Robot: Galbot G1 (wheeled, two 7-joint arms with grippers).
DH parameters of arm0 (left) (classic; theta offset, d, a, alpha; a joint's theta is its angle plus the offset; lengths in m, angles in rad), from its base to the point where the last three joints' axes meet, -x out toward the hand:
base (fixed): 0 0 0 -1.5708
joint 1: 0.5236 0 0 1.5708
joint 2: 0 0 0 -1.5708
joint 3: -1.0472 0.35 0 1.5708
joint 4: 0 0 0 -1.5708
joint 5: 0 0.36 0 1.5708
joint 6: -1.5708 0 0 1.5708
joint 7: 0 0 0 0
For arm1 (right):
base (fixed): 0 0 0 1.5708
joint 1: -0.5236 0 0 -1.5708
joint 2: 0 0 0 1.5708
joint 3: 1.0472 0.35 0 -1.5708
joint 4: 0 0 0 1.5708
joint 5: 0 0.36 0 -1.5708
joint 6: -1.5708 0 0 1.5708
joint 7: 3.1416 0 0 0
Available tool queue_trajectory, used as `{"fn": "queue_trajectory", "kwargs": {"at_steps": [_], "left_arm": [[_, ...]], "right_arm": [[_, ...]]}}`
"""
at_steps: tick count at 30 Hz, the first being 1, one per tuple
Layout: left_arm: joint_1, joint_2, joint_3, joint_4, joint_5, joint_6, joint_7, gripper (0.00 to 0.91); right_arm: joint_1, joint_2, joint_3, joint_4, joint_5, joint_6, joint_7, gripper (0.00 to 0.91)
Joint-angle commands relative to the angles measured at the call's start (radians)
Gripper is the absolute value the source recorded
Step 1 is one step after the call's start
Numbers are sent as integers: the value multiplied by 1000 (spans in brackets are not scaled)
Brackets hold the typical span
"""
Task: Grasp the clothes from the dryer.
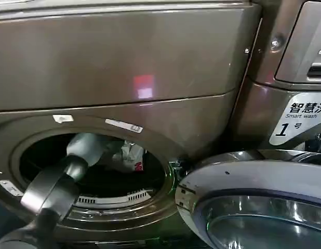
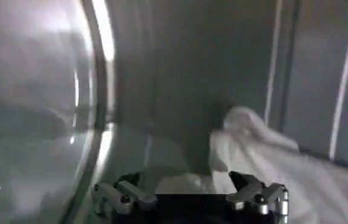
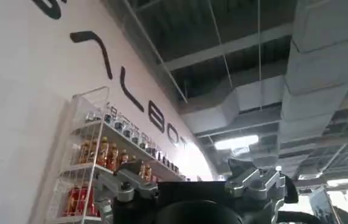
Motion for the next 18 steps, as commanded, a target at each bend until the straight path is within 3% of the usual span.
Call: {"fn": "queue_trajectory", "kwargs": {"at_steps": [1,5,7,8,10,13,16,18], "left_arm": [[10,-14,25,40,118,-20,28,907],[20,-21,24,43,125,-22,18,907],[22,-23,25,44,127,-22,19,546],[23,-26,26,49,130,-22,19,535],[27,-28,25,55,135,-23,18,330],[34,-30,25,65,135,-25,20,171],[40,-31,24,64,133,-28,20,125],[40,-31,21,62,127,-30,20,34]], "right_arm": [[-1,2,3,1,0,0,-2,907],[-1,5,4,1,0,1,-2,907],[0,7,4,4,-1,1,-2,907],[0,7,2,6,-1,1,-2,907],[3,9,-1,10,0,1,-2,907],[3,10,-2,9,-1,1,-1,907],[4,11,-2,9,-1,1,-1,907],[5,11,-4,8,-2,2,-1,907]]}}
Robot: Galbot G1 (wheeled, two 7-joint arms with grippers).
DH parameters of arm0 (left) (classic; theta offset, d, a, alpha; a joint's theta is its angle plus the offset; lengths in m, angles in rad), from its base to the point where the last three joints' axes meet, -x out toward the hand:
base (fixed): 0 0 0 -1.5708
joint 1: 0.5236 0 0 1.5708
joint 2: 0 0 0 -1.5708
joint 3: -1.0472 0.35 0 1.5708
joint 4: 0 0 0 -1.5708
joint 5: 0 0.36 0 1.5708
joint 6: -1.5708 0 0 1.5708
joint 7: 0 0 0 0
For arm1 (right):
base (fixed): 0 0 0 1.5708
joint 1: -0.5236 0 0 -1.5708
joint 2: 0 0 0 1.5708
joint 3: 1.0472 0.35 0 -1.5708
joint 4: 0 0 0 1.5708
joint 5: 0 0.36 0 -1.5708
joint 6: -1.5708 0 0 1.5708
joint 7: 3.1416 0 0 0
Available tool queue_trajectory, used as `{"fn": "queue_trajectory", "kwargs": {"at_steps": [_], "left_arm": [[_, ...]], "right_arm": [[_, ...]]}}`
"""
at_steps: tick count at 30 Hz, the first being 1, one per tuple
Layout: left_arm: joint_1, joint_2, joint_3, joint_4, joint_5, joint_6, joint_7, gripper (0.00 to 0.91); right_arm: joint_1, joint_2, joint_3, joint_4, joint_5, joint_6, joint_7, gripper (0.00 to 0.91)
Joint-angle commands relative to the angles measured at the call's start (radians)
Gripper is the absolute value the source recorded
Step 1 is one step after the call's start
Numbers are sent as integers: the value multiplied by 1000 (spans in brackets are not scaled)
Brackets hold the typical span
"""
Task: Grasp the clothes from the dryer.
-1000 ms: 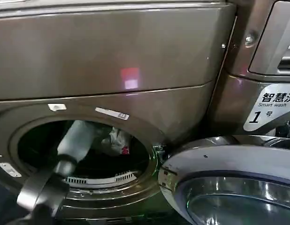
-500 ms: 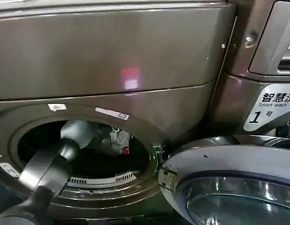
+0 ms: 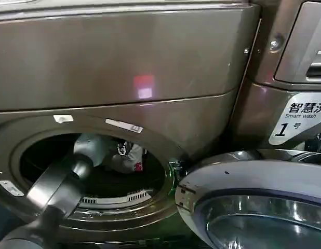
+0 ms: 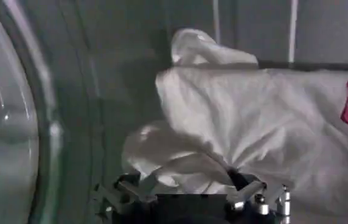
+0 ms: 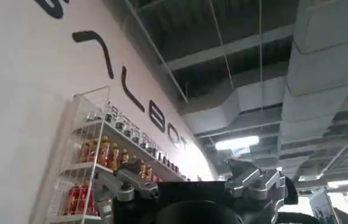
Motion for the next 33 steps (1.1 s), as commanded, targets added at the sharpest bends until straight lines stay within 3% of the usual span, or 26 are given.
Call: {"fn": "queue_trajectory", "kwargs": {"at_steps": [1,11,17,24,33], "left_arm": [[8,-1,1,11,11,-6,5,23],[1,-7,-64,-12,-76,-24,-19,0],[47,3,-210,-75,-288,-4,-189,0],[214,42,-363,-271,-534,82,-450,0],[449,57,-501,-669,-767,50,-669,0]], "right_arm": [[2,1,-2,1,0,1,0,907],[4,5,-7,3,-1,2,2,907],[3,10,-3,4,0,3,2,907],[1,9,3,-2,2,4,1,907],[-2,9,7,1,7,5,-1,907]]}}
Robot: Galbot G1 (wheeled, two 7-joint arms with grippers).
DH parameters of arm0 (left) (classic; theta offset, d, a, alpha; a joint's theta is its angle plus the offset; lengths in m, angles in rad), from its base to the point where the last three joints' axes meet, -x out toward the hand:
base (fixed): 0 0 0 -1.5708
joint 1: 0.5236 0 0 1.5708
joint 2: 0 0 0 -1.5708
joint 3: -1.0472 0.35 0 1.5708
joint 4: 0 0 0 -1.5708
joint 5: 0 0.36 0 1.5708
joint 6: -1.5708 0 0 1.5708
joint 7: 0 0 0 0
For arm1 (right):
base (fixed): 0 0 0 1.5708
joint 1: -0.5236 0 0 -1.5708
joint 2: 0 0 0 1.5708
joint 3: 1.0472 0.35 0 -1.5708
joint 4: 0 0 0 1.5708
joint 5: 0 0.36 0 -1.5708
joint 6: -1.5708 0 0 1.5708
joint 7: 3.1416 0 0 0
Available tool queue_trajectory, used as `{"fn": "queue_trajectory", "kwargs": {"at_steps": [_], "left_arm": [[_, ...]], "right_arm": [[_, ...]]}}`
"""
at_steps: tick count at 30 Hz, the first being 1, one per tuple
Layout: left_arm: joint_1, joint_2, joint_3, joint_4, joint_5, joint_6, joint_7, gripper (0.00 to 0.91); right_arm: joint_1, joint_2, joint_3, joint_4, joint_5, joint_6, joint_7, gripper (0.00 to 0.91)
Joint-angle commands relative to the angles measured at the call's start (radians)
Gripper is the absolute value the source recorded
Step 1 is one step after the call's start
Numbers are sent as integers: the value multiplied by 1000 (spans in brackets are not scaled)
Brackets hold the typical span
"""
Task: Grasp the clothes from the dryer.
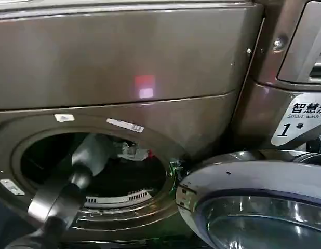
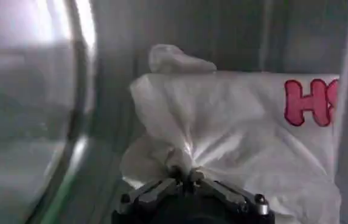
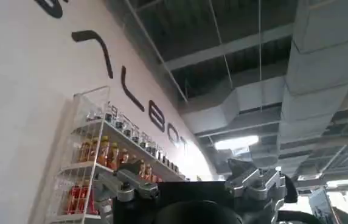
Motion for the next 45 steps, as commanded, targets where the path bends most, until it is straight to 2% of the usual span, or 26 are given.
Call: {"fn": "queue_trajectory", "kwargs": {"at_steps": [1,6,9,10,12,15,24,33,45], "left_arm": [[274,8,-199,-415,-309,-6,-314,0],[422,-19,-298,-606,-372,-71,-430,0],[486,-43,-335,-685,-367,-187,-509,0],[504,-50,-352,-714,-367,-192,-543,0],[548,-68,-376,-759,-365,-260,-584,0],[602,-90,-417,-849,-365,-294,-629,0],[845,-125,-452,-1077,-346,-325,-651,0],[875,-118,-457,-1096,-346,-316,-637,0],[855,-119,-457,-1091,-348,-253,-623,0]], "right_arm": [[-4,-4,7,-4,2,1,-3,907],[-7,-11,9,-11,-14,19,13,907],[-2,-6,-2,-2,-20,30,1,907],[1,-4,-6,2,-22,31,0,907],[4,-3,-9,3,-24,44,-3,907],[4,-3,-8,1,-25,52,-5,907],[14,0,-22,9,-38,74,-3,907],[17,7,-29,7,-33,95,0,907],[20,5,-21,7,-33,96,-5,907]]}}
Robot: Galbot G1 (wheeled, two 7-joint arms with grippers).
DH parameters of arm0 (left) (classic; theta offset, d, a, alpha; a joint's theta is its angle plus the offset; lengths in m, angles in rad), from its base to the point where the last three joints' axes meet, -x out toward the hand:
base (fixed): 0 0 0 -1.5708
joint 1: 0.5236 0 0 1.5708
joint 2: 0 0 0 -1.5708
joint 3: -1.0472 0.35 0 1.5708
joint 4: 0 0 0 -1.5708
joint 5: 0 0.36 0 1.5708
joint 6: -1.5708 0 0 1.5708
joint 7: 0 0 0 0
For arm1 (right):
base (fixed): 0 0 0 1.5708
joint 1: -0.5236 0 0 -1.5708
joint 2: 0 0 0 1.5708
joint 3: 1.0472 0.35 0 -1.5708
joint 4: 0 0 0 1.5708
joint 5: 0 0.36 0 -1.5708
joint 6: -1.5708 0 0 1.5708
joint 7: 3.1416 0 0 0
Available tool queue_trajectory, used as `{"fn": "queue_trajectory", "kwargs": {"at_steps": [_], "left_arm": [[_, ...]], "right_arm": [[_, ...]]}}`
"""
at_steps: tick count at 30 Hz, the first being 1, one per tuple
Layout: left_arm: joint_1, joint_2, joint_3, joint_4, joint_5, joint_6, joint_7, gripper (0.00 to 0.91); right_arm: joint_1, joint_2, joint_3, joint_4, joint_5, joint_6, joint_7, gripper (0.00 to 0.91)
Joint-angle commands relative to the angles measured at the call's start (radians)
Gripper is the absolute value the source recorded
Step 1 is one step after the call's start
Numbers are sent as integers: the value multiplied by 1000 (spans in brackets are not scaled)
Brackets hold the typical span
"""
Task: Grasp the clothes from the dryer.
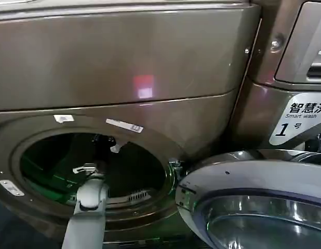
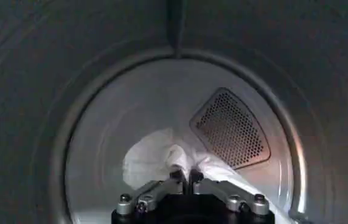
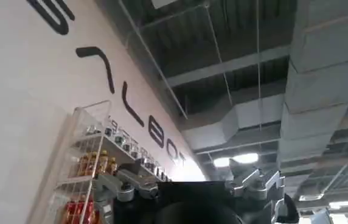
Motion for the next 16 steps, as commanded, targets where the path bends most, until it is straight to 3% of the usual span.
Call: {"fn": "queue_trajectory", "kwargs": {"at_steps": [1,16], "left_arm": [[31,-3,-10,-33,2,33,-3,0],[35,10,-3,-48,6,74,30,0]], "right_arm": [[2,-2,0,3,0,3,0,907],[-9,1,13,8,7,-5,-6,907]]}}
